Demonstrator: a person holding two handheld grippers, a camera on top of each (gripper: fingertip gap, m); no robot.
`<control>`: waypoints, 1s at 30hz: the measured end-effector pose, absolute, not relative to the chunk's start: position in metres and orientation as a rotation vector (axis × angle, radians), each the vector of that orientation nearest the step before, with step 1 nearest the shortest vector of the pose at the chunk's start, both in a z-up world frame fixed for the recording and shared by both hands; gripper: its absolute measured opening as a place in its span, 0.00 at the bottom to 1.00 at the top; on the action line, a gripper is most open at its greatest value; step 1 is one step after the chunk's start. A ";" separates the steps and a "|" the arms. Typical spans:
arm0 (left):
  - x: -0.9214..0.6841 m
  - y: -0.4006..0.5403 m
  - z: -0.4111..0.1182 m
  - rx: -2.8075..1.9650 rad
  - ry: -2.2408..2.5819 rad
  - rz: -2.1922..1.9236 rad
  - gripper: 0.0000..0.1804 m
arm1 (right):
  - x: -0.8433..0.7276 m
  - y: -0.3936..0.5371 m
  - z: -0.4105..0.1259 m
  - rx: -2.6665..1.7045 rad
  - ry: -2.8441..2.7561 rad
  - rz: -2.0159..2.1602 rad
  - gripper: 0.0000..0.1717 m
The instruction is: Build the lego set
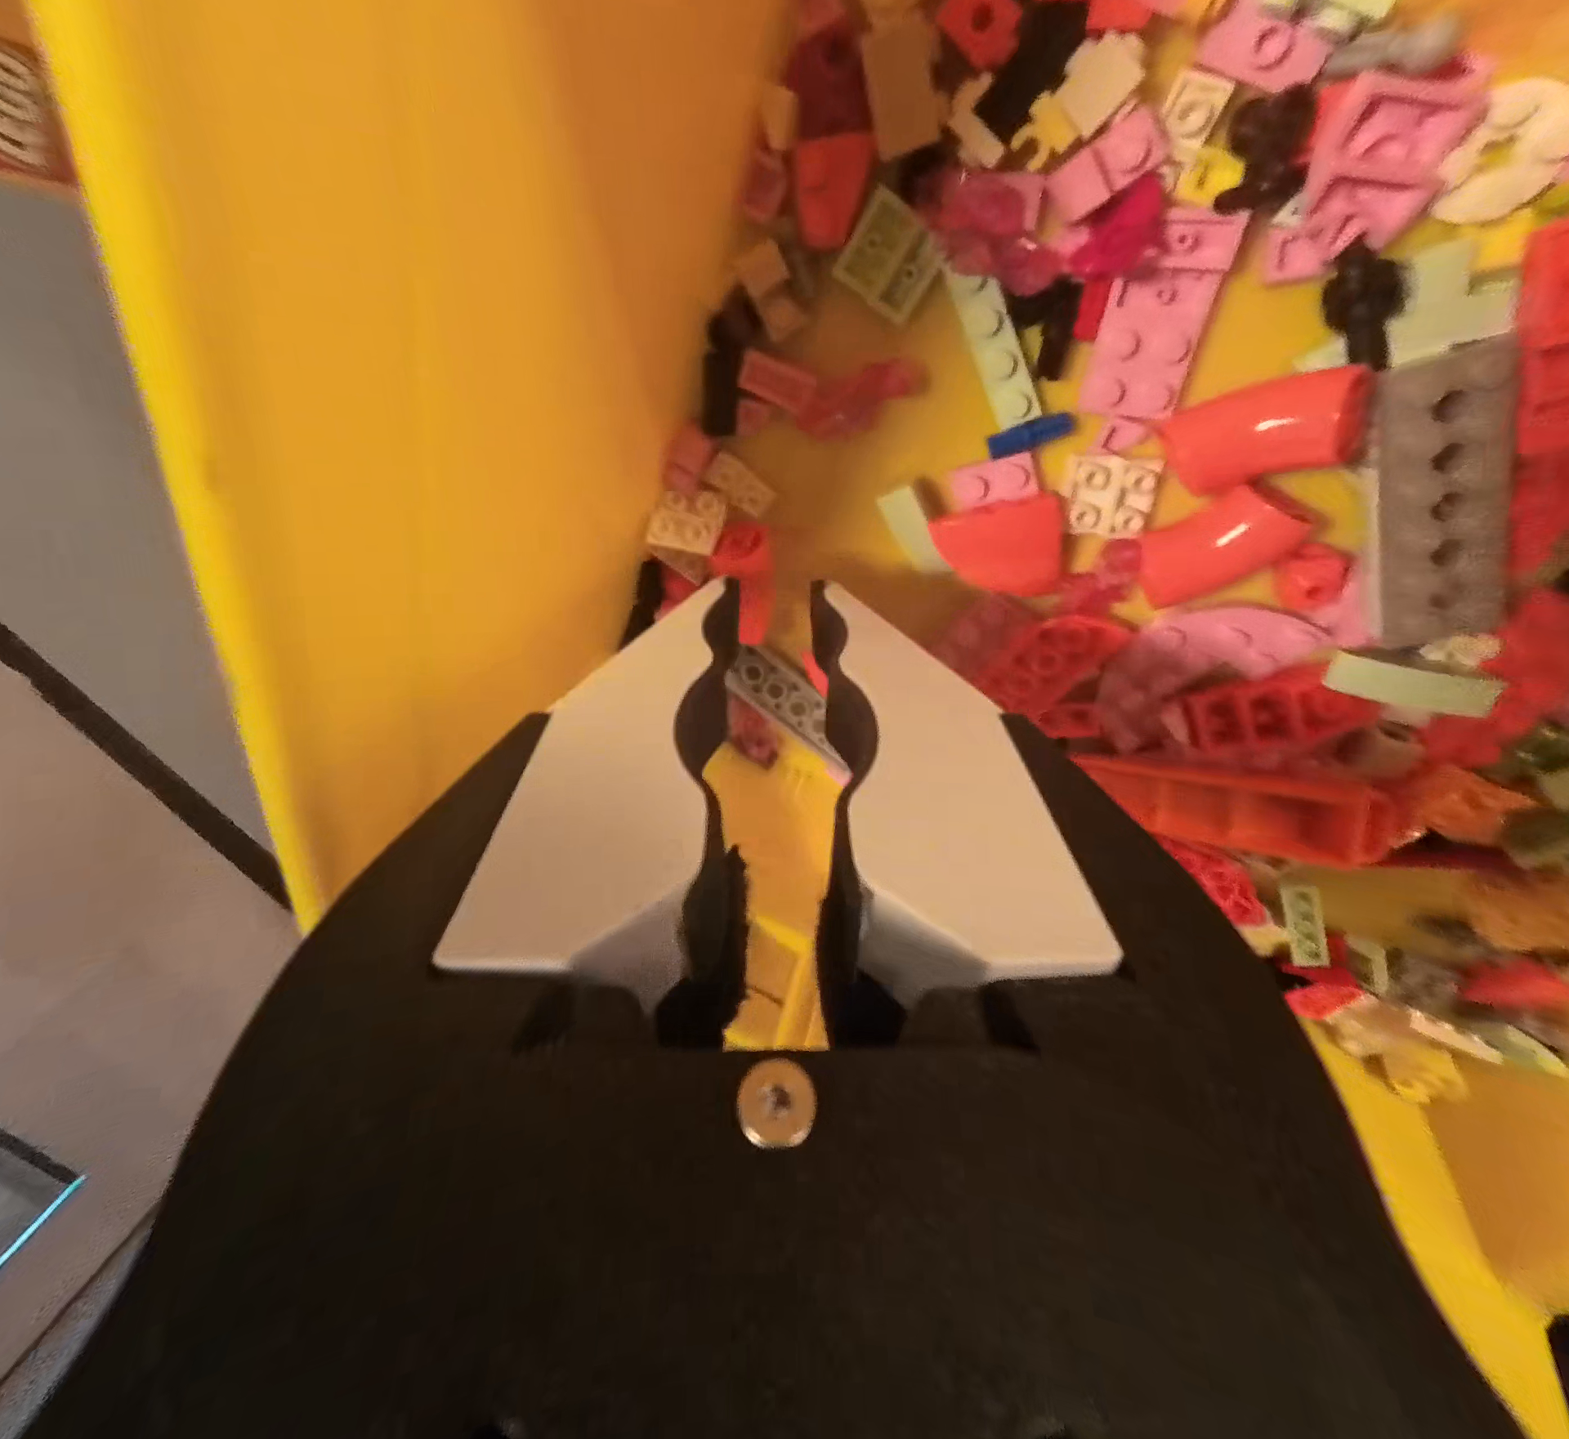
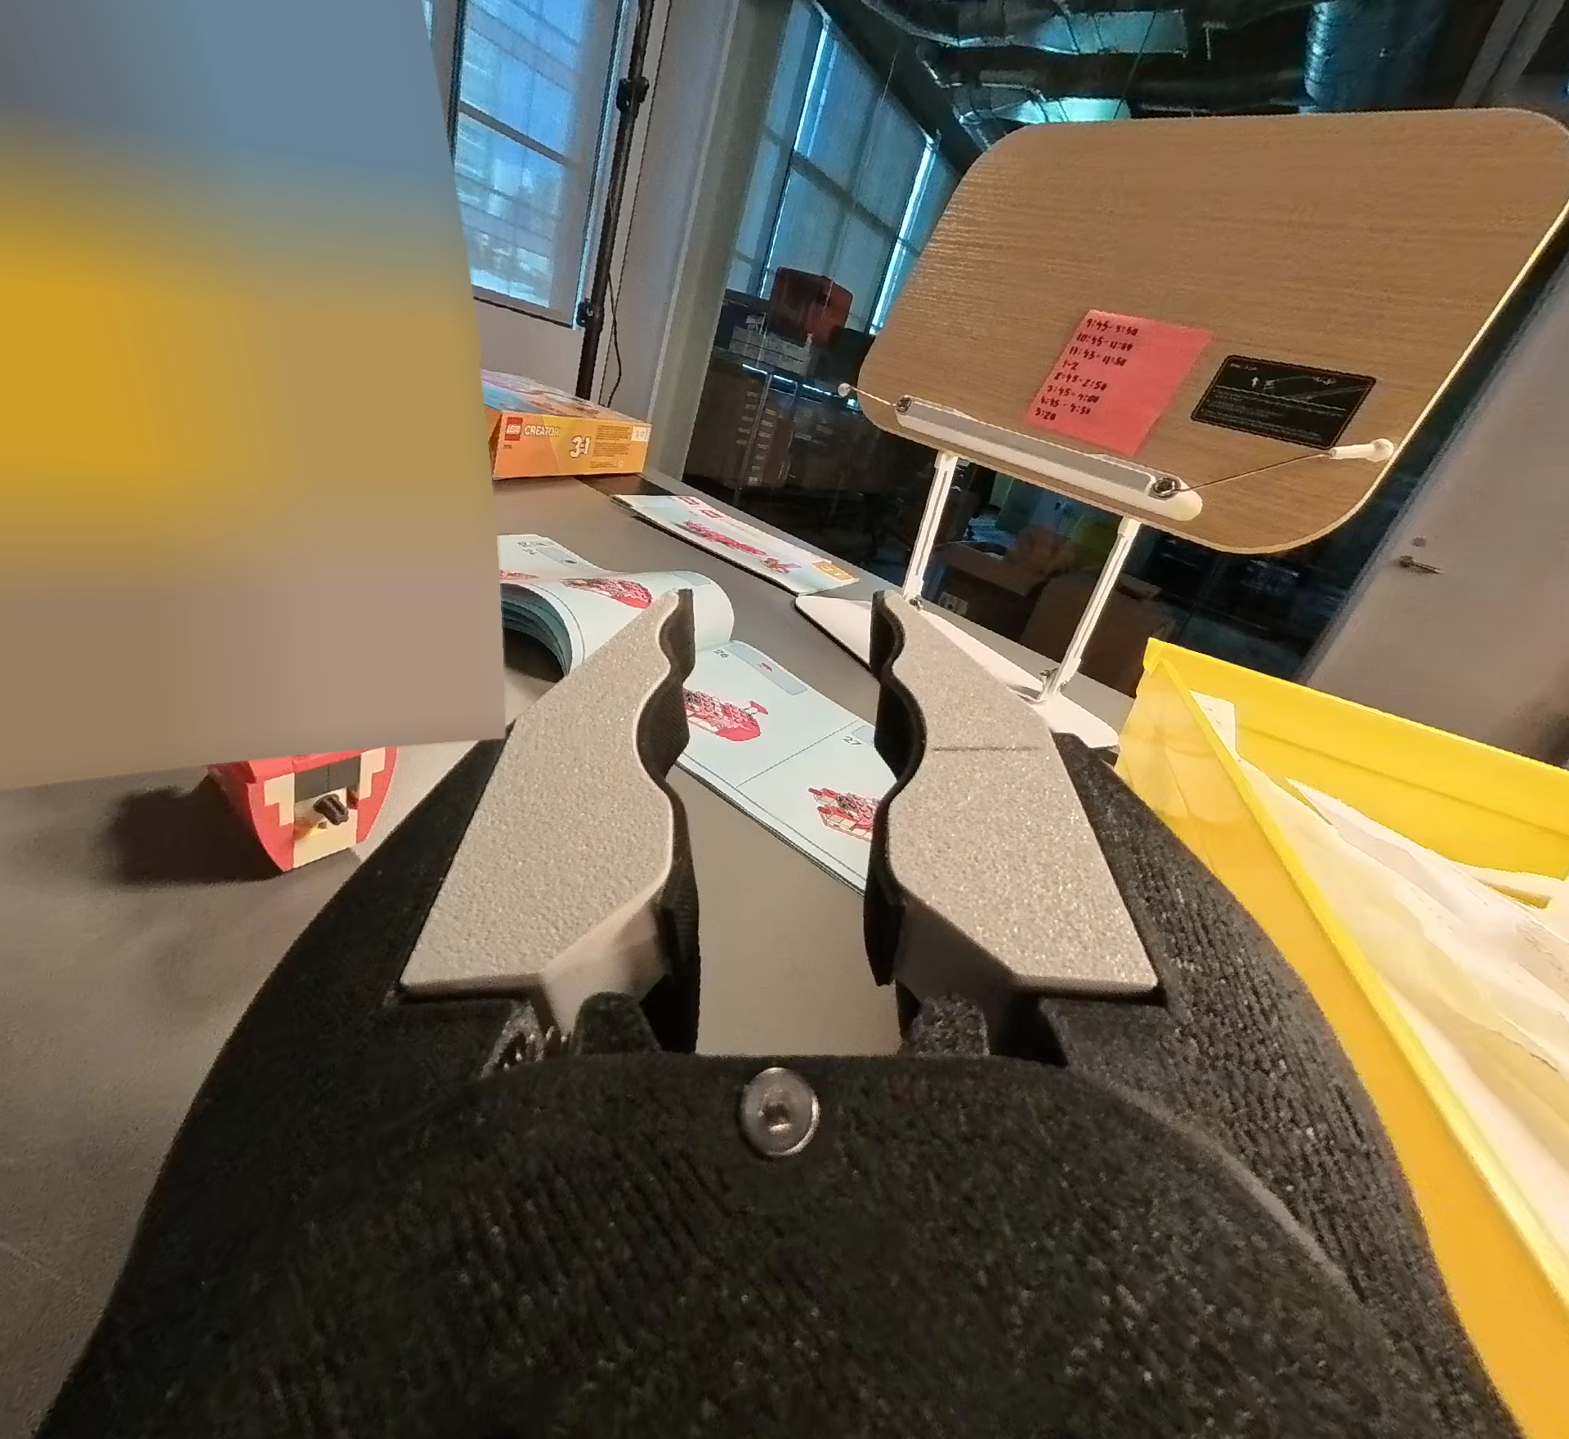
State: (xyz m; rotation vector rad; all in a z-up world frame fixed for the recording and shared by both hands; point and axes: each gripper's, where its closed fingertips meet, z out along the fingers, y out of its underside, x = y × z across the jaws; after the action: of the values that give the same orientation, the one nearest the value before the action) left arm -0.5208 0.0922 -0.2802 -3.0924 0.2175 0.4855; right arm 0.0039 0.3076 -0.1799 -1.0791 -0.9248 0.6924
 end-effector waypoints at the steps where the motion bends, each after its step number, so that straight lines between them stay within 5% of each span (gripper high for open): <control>1: -0.516 0.097 -0.279 -3.061 0.226 0.451 0.08 | 0.004 0.308 -0.180 -1.080 -0.924 0.694 0.23; 6: -0.458 0.129 -0.265 -2.874 0.178 -0.100 0.09 | 0.004 0.308 -0.180 -1.081 -0.924 0.696 0.23; 16: -0.443 0.135 -0.289 -2.930 0.187 -0.186 0.09 | 0.004 0.308 -0.180 -1.082 -0.924 0.697 0.23; 20: -0.450 0.130 -0.289 -2.969 0.249 -0.074 0.00 | 0.004 0.307 -0.180 -1.082 -0.925 0.698 0.23; 28: -0.458 0.112 -0.276 -2.992 0.205 -0.156 0.00 | 0.003 0.307 -0.180 -1.081 -0.926 0.703 0.22; 30: -0.451 0.104 -0.273 -3.001 0.251 -0.224 0.08 | 0.003 0.307 -0.180 -1.082 -0.925 0.705 0.22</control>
State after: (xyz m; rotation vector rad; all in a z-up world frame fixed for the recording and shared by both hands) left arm -0.4507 0.1037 -0.2734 -3.0012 0.2512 -0.2245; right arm 0.0032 0.3068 -0.1797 -1.0817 -0.9255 0.7052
